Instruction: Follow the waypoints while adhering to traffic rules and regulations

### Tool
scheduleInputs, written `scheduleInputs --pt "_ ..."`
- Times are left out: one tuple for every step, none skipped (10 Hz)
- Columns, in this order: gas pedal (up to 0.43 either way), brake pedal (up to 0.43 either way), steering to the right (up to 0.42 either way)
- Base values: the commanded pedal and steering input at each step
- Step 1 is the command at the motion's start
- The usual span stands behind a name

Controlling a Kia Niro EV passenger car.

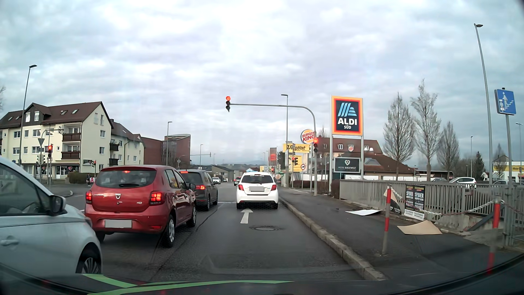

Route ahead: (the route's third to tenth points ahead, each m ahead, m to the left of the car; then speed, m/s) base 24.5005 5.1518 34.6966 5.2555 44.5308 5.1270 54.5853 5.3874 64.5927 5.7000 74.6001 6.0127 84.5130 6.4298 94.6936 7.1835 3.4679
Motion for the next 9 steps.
scheduleInputs --pt "0.0 0.055 -0.007" --pt "0.0 0.067 -0.007" --pt "0.0 0.073 -0.007" --pt "0.0 0.079 -0.007" --pt "0.0 0.085 -0.007" --pt "0.0 0.085 -0.007" --pt "0.0 0.091 -0.006" --pt "0.0 0.098 -0.006" --pt "0.0 0.104 -0.005"
